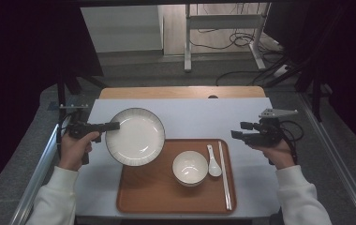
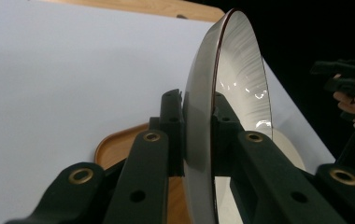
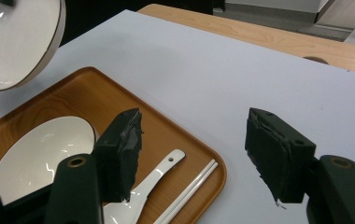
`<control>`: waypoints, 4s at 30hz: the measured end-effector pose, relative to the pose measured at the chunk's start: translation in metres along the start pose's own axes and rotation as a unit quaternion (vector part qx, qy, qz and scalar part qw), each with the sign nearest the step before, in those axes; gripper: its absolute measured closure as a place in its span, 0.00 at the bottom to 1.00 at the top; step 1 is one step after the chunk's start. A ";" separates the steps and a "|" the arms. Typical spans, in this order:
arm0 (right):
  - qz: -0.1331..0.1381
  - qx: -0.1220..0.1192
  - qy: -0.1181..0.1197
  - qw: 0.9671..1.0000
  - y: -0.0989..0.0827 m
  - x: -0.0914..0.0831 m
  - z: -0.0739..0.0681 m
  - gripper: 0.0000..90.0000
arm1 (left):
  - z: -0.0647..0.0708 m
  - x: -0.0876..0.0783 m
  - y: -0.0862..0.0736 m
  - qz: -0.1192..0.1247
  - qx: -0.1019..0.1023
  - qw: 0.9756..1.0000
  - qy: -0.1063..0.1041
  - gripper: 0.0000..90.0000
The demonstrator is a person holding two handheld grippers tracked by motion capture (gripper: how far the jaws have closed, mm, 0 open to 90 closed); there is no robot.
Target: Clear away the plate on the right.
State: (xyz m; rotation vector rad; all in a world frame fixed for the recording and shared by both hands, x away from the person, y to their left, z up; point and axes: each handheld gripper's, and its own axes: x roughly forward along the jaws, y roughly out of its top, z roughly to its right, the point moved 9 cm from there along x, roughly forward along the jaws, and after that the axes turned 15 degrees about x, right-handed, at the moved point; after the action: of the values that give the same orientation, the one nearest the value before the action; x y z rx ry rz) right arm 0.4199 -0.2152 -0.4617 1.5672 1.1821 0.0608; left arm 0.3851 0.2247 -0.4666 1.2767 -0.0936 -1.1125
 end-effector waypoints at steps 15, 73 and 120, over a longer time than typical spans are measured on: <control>0.006 -0.006 -0.011 1.000 0.001 -0.005 -0.002 0.40 | -0.006 0.002 -0.033 -0.028 -0.001 1.000 0.001 0.88; -0.016 -0.011 -0.015 1.000 -0.004 -0.001 -0.003 0.38 | 0.007 0.079 -0.095 -0.186 0.087 0.978 0.021 0.54; -0.013 -0.012 -0.035 0.999 -0.017 -0.007 0.008 0.37 | 0.028 0.006 -0.034 -0.032 0.200 0.971 0.125 0.24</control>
State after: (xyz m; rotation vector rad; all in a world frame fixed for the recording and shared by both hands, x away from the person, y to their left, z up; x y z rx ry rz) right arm 0.4102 -0.2279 -0.4743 1.5214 1.1429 0.0027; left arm 0.3506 0.2051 -0.4861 1.7839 -0.0904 -1.0078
